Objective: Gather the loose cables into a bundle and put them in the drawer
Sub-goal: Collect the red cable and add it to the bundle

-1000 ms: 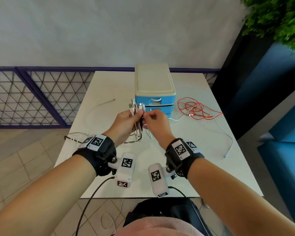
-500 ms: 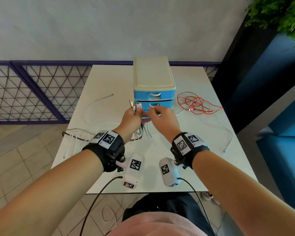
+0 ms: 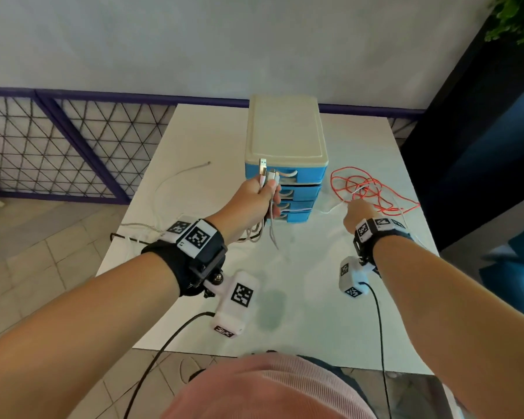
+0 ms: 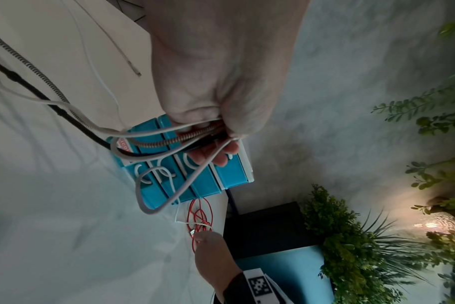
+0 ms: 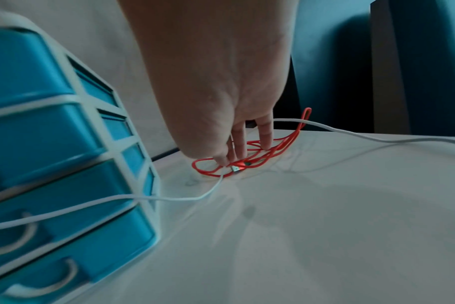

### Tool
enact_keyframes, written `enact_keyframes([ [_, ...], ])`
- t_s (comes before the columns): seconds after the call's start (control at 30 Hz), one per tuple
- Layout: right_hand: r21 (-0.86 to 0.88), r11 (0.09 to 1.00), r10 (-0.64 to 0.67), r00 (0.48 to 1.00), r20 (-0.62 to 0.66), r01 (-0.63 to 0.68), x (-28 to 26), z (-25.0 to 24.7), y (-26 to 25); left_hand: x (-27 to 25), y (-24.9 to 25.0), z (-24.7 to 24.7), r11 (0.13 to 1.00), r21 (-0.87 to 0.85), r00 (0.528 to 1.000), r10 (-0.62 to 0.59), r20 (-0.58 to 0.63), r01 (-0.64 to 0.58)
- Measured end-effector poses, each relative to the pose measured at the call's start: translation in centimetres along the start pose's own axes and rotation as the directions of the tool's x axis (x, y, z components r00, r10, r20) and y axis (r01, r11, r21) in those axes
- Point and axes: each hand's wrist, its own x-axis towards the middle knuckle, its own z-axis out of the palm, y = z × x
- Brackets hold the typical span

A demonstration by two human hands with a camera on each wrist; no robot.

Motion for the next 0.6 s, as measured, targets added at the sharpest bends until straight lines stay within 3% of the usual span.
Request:
enact_keyframes([
  [0.33,-0.076,0.996,-0.042,0.996,0.084,0.049,6.2,0.5,2.7,3.1,0.3,0.8,0.997,0.001,0.997,-0.08,-0.014,0.08],
  [0.6,-0.168,0.973,-0.159,0.987,0.007,0.157,5.0,1.5,3.5,3.6,-0.1,0.8,0.998,0.006,0.998,-0.063,0.016,0.063],
])
